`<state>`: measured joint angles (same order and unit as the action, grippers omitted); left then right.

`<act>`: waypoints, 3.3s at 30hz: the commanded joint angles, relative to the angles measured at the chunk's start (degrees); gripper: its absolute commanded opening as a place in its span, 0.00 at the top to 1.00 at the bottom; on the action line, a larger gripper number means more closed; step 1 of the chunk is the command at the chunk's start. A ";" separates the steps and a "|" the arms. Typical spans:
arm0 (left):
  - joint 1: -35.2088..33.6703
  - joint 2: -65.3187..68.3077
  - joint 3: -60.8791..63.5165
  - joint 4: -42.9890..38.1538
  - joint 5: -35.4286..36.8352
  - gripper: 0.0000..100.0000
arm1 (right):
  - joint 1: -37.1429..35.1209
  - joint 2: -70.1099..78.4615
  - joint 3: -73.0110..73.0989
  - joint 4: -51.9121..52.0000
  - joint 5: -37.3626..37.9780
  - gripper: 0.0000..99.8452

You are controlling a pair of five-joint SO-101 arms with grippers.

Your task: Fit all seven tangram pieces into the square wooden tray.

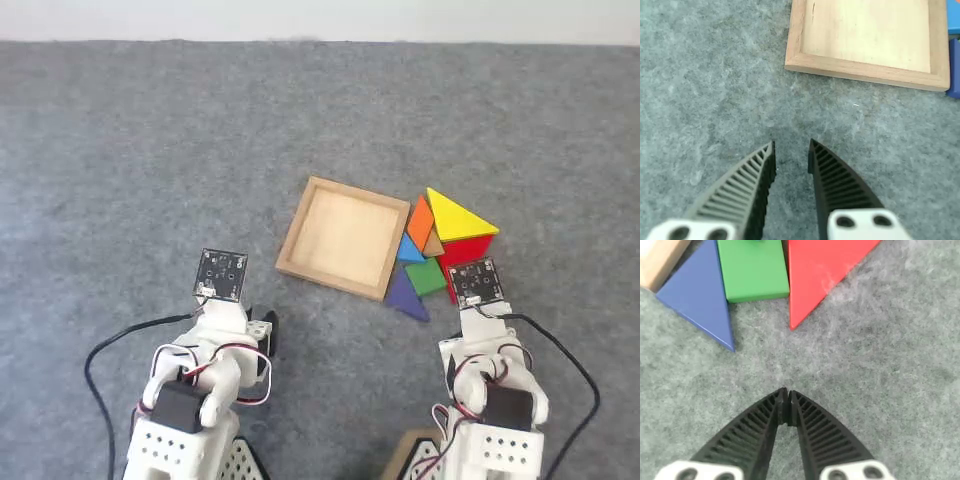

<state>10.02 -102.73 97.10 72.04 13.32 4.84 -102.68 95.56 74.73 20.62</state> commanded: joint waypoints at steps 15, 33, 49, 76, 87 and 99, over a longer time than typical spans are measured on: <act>0.09 -0.97 -0.66 0.09 0.35 0.89 | -0.22 -1.19 0.88 0.40 0.44 0.99; 0.09 -0.97 -0.66 0.09 0.35 0.89 | -0.22 -1.19 0.88 0.40 0.44 0.99; 0.09 -0.97 -0.66 0.09 0.35 0.89 | -0.22 -1.19 0.88 0.40 0.44 0.99; 0.09 -0.97 -0.66 0.09 0.35 0.89 | -0.22 -1.19 0.88 0.40 0.44 0.99; 0.09 -0.97 -0.66 0.09 0.35 0.89 | -4.62 -1.19 0.88 0.40 0.18 0.99; 0.09 -0.97 -0.66 0.09 0.35 0.89 | 10.68 -1.19 -6.77 -10.51 15.74 0.99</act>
<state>10.02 -102.73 97.10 72.04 13.32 8.62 -102.68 95.30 72.26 25.63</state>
